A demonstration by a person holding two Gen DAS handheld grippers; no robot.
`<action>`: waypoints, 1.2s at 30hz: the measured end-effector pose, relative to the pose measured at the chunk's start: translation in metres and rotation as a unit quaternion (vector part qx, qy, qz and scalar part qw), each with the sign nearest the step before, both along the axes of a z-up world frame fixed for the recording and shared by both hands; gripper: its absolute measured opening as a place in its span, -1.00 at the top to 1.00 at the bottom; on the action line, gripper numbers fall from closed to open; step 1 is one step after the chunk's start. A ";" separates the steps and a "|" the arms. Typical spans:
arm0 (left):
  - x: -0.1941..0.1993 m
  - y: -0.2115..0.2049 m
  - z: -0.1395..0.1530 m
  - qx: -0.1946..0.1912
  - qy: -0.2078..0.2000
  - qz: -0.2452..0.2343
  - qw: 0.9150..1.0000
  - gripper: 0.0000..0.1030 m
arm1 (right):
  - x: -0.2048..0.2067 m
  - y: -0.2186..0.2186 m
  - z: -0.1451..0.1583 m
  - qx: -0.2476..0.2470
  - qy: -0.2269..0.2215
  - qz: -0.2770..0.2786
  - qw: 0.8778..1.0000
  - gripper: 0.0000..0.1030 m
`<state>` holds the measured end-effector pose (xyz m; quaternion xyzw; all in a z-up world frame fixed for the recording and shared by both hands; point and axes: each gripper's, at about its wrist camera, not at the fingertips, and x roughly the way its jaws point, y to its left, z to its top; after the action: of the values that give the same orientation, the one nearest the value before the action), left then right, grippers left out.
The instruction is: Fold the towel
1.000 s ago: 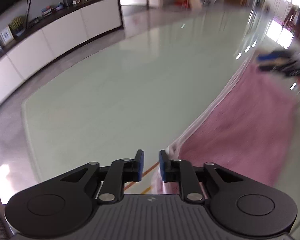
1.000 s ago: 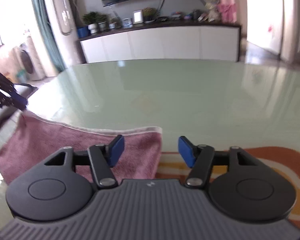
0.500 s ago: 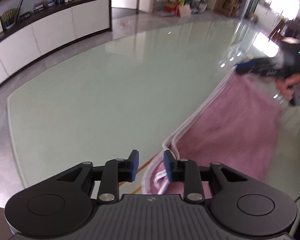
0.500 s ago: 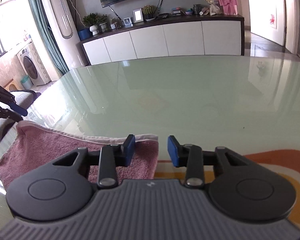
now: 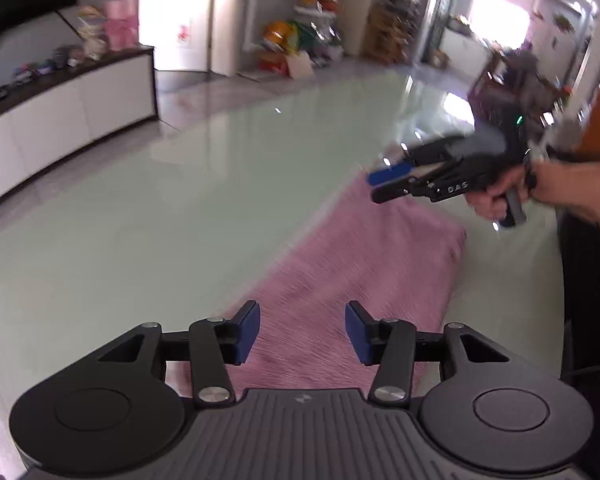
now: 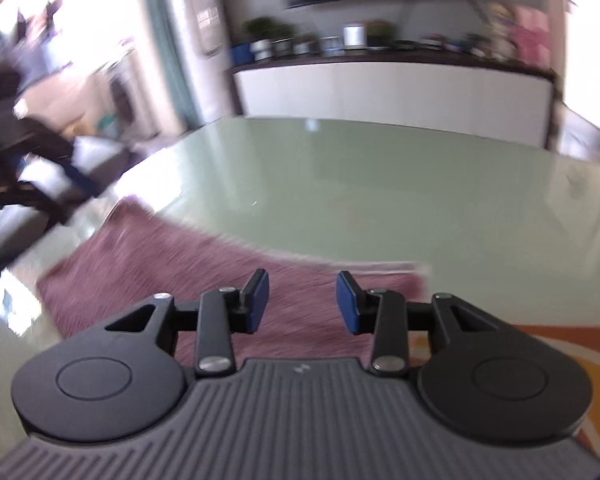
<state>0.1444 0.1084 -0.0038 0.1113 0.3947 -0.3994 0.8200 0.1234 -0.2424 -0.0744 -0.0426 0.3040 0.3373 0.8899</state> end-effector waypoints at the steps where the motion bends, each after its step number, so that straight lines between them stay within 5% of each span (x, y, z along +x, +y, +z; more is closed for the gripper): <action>1: 0.004 -0.005 -0.013 0.004 0.003 0.014 1.000 0.01 | -0.001 0.003 -0.005 -0.007 0.006 0.002 1.000 0.29; 4: 0.016 -0.003 -0.039 0.007 0.022 0.062 0.998 0.02 | 0.006 0.000 -0.011 -0.027 0.004 -0.014 1.000 0.38; 8: 0.019 0.023 -0.042 -0.041 0.032 0.107 0.993 0.07 | 0.016 -0.011 -0.009 -0.062 -0.022 -0.076 0.995 0.58; 11: 0.006 0.033 -0.027 -0.013 -0.001 0.155 0.988 0.06 | 0.012 -0.014 -0.006 -0.060 -0.033 -0.094 0.993 0.52; 14: -0.016 0.030 -0.008 -0.018 -0.041 0.156 0.987 -0.24 | -0.013 0.001 0.001 -0.049 -0.071 -0.051 0.995 0.28; 15: -0.022 0.025 -0.006 -0.016 -0.055 0.155 0.986 -0.50 | -0.020 0.007 0.002 -0.047 -0.078 -0.037 0.995 0.23; 18: -0.029 0.001 -0.014 0.022 -0.097 0.163 0.982 -0.57 | -0.048 0.038 -0.006 -0.094 -0.119 -0.005 0.988 0.20; 20: -0.019 -0.003 -0.026 0.053 -0.082 0.192 0.976 -0.54 | -0.049 0.042 -0.016 -0.119 -0.101 -0.011 0.988 0.20; 23: -0.013 0.009 -0.035 0.056 -0.061 0.238 0.968 -0.78 | -0.046 0.029 -0.022 -0.118 -0.081 -0.039 0.989 -0.12; 25: -0.014 0.023 -0.035 0.055 -0.052 0.277 0.958 -0.94 | -0.039 0.010 -0.019 -0.113 -0.061 -0.082 0.988 -0.14; 29: -0.028 0.044 -0.021 0.039 -0.051 0.325 0.944 -0.54 | -0.047 -0.005 -0.007 -0.072 -0.072 -0.106 0.989 -0.05; 32: -0.051 0.029 0.011 -0.013 -0.086 0.311 0.946 -0.71 | -0.060 0.005 0.003 -0.031 -0.084 -0.087 0.992 -0.05; 34: -0.059 -0.006 0.018 -0.017 -0.114 0.275 0.955 -0.95 | -0.070 0.020 0.000 -0.012 -0.074 -0.076 0.994 -0.05; 36: -0.059 -0.038 0.012 0.013 -0.140 0.260 0.955 -0.97 | -0.073 0.034 -0.007 -0.014 -0.054 -0.072 0.996 -0.05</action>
<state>0.0851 0.0704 0.0086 0.0705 0.2965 -0.1480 0.9409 0.0507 -0.2083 -0.0814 -0.0508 0.2621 0.2651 0.9265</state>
